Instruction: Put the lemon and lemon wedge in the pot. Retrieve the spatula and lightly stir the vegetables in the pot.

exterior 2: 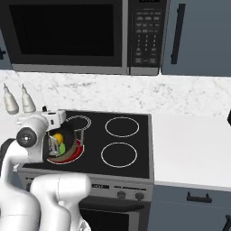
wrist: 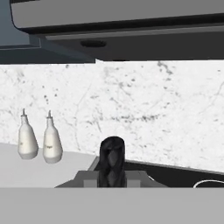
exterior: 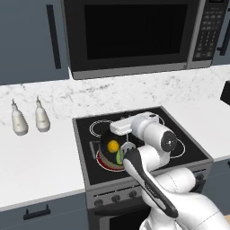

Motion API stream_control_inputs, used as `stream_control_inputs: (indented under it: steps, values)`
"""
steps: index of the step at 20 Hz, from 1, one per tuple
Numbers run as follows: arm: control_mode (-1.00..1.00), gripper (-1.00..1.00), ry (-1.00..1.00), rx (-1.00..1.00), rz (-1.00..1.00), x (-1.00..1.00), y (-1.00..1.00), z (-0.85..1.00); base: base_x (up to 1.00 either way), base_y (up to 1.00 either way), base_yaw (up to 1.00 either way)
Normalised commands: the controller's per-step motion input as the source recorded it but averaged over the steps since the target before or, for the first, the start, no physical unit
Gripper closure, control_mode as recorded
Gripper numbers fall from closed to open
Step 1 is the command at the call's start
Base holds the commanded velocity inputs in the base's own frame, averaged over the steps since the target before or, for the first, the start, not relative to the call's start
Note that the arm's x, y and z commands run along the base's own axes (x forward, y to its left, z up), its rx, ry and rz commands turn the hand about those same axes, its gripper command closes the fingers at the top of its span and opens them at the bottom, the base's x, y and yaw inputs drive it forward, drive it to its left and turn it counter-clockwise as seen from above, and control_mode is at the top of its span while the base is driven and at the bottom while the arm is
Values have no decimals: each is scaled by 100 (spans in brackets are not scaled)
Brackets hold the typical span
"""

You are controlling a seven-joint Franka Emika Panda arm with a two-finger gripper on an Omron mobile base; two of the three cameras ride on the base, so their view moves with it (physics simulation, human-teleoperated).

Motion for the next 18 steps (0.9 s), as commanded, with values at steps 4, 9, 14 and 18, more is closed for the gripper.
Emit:
stream_control_inputs:
  steps: [4, 9, 14, 18]
  values:
    - [-100, 100, 0, 0, 0, 33, 0, -17, 0, 0, 0]
    - [-100, 100, 0, 3, 1, 34, 0, 0, 0, 0, 0]
    - [-100, 100, 0, 6, 3, 28, 14, 0, 0, 0, 0]
    - [-100, 100, 0, 9, 5, 2, 42, 0, 0, 0, 0]
